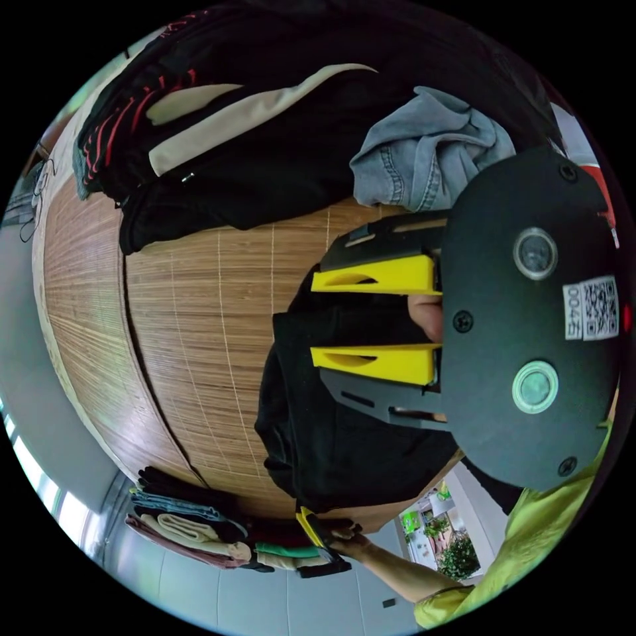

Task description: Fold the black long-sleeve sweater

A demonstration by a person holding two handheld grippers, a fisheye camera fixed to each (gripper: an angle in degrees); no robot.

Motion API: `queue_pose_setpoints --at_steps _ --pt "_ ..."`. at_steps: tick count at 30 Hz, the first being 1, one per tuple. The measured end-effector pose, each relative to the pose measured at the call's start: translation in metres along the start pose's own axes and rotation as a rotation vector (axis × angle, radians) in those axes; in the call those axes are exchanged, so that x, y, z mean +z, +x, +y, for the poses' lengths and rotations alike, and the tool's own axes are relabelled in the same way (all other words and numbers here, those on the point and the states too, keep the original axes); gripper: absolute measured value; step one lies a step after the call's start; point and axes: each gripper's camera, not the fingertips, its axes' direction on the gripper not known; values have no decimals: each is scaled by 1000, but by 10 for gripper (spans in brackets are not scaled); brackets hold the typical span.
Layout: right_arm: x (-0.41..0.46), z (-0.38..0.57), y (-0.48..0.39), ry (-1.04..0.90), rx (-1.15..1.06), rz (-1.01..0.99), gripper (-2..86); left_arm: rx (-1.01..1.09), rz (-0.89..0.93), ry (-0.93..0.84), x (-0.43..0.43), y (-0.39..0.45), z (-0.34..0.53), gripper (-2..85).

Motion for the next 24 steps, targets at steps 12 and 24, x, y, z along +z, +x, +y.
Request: queue_pose_setpoints --at_steps 12,24 --pt "-46 62 -56 211 -186 180 31 -111 -46 184 -74 7 41 19" --pt "4 29 -61 214 -114 318 44 -135 -259 247 -54 21 18 16"
